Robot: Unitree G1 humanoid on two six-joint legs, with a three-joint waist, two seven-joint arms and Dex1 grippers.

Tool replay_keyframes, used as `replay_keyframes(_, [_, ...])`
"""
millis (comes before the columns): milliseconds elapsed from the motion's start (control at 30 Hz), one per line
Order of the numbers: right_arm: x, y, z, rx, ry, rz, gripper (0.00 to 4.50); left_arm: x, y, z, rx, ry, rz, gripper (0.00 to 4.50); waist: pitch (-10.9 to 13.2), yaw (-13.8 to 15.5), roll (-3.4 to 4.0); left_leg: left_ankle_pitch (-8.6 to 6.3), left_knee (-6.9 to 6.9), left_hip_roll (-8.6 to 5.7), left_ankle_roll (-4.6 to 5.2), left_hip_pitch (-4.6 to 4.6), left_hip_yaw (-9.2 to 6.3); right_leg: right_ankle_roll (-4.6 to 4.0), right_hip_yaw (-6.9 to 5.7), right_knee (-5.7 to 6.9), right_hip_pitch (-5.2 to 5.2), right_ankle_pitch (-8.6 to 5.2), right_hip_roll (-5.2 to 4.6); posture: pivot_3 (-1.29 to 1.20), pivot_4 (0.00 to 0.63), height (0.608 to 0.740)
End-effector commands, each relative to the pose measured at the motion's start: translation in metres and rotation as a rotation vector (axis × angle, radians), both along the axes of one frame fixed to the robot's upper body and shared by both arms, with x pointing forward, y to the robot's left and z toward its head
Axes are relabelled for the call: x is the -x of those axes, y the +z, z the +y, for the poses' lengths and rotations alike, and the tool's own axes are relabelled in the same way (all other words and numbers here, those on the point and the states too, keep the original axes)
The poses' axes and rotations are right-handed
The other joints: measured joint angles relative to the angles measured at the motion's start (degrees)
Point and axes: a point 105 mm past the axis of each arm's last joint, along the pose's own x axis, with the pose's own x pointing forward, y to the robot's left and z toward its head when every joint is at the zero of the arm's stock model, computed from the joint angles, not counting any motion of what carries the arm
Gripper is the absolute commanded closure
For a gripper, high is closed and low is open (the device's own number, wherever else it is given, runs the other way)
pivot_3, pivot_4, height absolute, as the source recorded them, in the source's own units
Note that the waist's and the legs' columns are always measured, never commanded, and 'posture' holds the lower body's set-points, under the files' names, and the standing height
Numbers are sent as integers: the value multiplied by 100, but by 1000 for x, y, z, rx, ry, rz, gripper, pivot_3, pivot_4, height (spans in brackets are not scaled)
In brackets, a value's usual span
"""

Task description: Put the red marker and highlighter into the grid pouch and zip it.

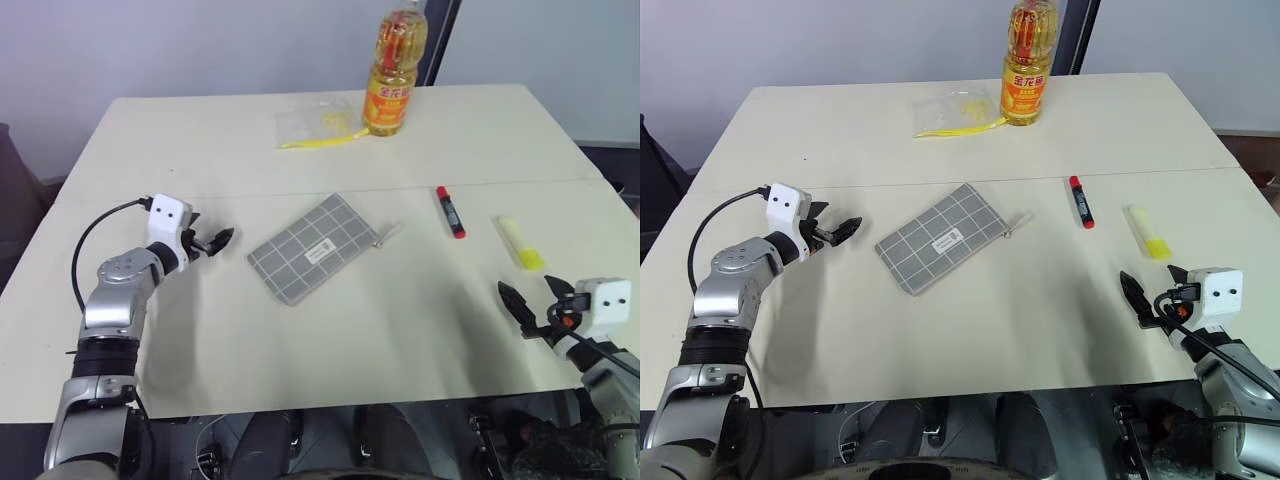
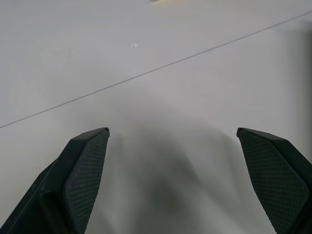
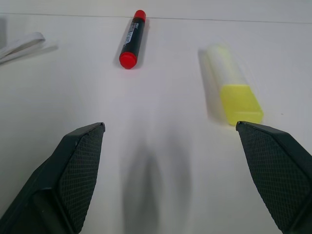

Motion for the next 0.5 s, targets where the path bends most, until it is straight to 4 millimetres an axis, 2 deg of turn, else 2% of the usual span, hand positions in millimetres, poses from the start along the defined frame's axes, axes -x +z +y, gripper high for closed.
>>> replay_keyframes(33, [0, 12, -1, 24, 1, -39, 0, -2, 17, 2, -9, 9, -71, 81, 0, 0, 0, 0, 0, 0, 0, 0, 0, 0, 0, 0, -1, 0, 0, 0, 150, 740])
replay_keyframes(333, [-5, 18, 1, 30, 9, -52, 0, 5, 15, 3, -4, -2, -72, 81, 0, -1, 0, 0, 0, 0, 0, 0, 0, 0, 0, 0, 1, 0, 0, 0, 150, 740])
replay_keyframes(500, [-11, 26, 8, 39, 38, -74, 0, 11, 11, -6, -23, -62, -75, 81, 0, -3, 0, 0, 0, 0, 0, 0, 0, 0, 0, 0, -1, 0, 0, 0, 150, 740])
